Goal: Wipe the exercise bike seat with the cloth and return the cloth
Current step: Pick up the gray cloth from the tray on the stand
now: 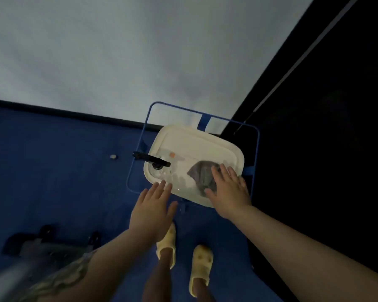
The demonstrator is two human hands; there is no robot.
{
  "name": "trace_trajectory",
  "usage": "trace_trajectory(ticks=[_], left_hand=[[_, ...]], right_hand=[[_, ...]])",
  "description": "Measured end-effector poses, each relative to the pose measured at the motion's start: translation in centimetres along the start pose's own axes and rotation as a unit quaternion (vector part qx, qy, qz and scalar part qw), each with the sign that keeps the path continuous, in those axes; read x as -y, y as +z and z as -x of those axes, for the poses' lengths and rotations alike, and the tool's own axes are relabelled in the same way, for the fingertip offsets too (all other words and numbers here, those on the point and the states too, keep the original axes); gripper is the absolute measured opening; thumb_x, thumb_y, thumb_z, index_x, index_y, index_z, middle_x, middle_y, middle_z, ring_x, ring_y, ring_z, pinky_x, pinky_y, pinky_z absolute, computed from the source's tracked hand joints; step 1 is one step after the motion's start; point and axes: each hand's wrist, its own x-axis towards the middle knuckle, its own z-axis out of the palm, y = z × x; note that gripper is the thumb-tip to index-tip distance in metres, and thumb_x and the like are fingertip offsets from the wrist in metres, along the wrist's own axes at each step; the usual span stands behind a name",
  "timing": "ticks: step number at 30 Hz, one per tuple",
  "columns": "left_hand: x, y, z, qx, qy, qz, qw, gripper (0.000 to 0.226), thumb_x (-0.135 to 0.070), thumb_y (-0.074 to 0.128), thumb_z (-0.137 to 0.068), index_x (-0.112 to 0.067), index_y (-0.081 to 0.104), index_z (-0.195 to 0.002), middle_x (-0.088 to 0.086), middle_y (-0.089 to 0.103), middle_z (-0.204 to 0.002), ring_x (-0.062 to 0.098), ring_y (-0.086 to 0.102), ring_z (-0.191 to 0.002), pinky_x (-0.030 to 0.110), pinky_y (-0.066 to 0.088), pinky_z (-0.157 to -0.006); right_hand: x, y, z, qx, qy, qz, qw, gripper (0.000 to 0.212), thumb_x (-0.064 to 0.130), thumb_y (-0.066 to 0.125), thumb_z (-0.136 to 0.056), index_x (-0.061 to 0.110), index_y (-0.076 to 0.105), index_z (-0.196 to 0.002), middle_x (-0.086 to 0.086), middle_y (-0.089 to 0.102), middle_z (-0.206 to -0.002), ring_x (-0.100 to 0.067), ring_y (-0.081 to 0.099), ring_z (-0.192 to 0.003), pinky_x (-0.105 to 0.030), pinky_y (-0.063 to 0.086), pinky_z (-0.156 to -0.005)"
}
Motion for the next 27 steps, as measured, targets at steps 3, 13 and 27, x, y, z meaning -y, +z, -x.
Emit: trace_trajectory(ticks=[3,13,27], left_hand=[[0.7,1.2,-1.1,-0.002,0.018,-0.020,1.000,0.080,-0.061,-0.006,-0.079,-0.027,0.004,-0.150,-0.006,0.003,-0.159,0.011,-0.003,-0.146,0.034,-0.002,-0.120],[1.9,3.2,-3.1,-0.013,0.012,0.017,1.000,0.073,-0.059,0.000,-0.084,-0.030,0.007,-0.150,-0.009,0.004,-0.159,0.007,-0.004,-0.145,0.030,-0.008,-0.118],[2.0,-0.5,-1.2,-0.049,-0.011,0.044,0.998,0.058,-0.047,0.025,-0.097,-0.028,0.010,-0.150,-0.008,0.009,-0.159,0.008,0.001,-0.146,0.032,-0.004,-0.119]], right_hand=[[0.3,1.3,-2.4,0.013,0.006,0.006,1.000,0.070,0.048,0.036,-0.098,0.025,0.000,-0.153,-0.003,-0.006,-0.162,-0.023,-0.004,-0.148,-0.042,0.003,-0.119],[0.6,4.6,-5.8,-0.028,0.019,0.000,0.999,0.071,0.036,0.055,-0.091,0.024,0.019,-0.150,-0.009,0.021,-0.156,-0.029,0.016,-0.143,-0.040,0.028,-0.111],[1.3,-0.6,-2.5,-0.104,-0.018,-0.081,0.991,0.028,0.008,0.050,-0.088,0.017,0.049,-0.115,-0.006,0.051,-0.108,-0.023,0.047,-0.101,-0.036,0.046,-0.062]])
